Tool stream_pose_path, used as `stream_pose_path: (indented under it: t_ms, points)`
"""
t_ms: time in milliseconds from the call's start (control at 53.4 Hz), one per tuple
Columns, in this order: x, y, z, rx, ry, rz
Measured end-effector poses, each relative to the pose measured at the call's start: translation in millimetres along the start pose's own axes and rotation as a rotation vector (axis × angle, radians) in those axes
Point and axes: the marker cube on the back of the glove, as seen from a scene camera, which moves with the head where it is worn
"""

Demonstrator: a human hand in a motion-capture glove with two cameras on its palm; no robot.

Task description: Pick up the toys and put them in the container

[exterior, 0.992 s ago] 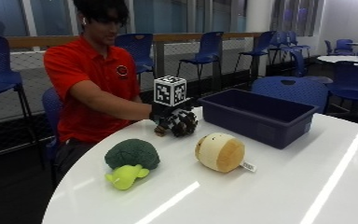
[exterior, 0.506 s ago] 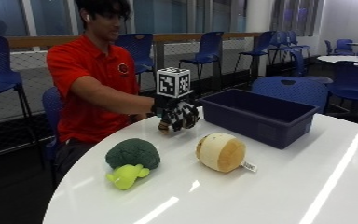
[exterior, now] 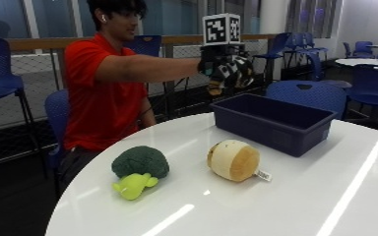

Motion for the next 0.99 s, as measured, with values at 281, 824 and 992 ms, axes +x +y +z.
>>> stream_pose_path:
  t_ms: [281,824,992]
  points:
    - [-101,-63,-24,0.053,-0.114,-0.048]
    - [-19,-51,24,-0.045,-0.103,0.017]
    - [54,-10,62,-0.134,-0.129,0.086]
